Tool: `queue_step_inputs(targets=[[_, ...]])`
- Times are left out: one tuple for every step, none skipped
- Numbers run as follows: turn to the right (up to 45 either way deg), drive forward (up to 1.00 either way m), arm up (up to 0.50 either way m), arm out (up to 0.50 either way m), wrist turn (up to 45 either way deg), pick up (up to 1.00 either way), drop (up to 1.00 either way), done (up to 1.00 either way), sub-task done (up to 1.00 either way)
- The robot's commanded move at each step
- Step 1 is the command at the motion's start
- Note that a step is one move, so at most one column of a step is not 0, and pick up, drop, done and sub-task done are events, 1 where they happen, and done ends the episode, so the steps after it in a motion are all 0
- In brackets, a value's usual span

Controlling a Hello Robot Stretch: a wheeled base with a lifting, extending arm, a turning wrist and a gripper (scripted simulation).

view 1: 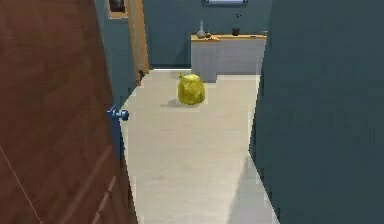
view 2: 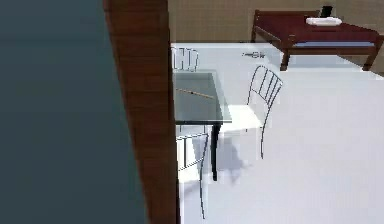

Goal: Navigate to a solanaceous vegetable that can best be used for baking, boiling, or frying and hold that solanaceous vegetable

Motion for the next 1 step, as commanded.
queue_step_inputs(targets=[[0.0, 1.00, 0.00, 0.00, 0.0, 0.00, 0.00, 0.00, 0.00]])
